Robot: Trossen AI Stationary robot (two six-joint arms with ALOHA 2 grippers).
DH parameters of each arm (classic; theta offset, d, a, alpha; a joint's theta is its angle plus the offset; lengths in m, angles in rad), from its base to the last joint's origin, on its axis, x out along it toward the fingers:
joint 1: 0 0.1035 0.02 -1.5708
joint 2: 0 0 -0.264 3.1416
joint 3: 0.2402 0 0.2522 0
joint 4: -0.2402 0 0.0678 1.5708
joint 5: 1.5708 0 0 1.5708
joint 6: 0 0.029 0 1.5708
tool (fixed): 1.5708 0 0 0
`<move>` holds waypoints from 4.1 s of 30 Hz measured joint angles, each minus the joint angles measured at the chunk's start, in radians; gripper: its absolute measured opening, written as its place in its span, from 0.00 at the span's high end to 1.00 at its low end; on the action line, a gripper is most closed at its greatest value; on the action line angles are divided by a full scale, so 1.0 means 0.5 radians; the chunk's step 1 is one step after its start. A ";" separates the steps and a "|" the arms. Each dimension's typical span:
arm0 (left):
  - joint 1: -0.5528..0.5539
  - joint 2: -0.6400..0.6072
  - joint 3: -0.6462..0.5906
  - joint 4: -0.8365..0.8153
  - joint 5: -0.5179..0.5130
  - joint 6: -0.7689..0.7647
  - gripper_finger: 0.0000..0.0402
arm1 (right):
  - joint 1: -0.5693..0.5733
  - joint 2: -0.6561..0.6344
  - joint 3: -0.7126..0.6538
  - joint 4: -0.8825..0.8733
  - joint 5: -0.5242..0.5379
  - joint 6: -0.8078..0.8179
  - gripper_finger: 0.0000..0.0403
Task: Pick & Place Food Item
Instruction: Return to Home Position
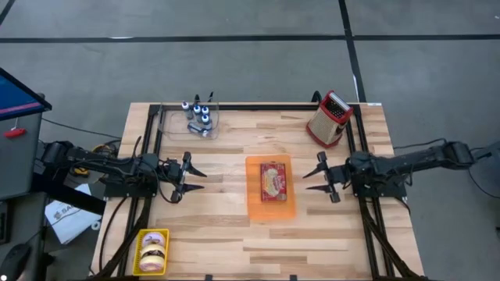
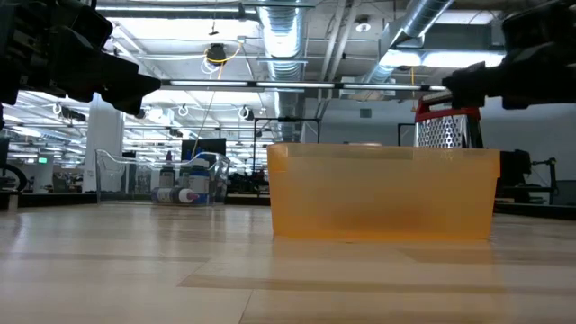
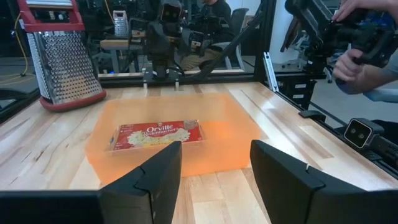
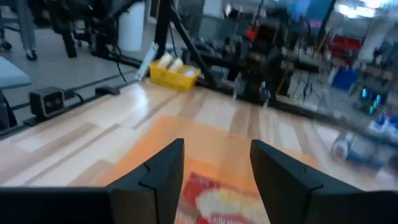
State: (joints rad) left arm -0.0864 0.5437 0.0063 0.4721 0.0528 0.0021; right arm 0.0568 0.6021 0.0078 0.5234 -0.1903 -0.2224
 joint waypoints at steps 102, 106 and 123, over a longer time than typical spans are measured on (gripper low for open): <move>0.000 -0.001 0.000 -0.001 0.000 0.000 0.54 | -0.208 -1.081 -0.005 -1.023 0.382 0.200 0.56; -0.001 -0.001 0.000 -0.001 0.001 -0.001 0.54 | -0.208 -1.081 -0.005 -1.023 0.382 0.200 0.56; -0.001 0.000 0.000 -0.001 0.001 -0.001 0.54 | -0.208 -1.081 -0.005 -1.023 0.382 0.200 0.56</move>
State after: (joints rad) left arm -0.0868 0.5438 0.0062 0.4717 0.0532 0.0018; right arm -0.0475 0.0616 0.0055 0.0120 0.0006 -0.1226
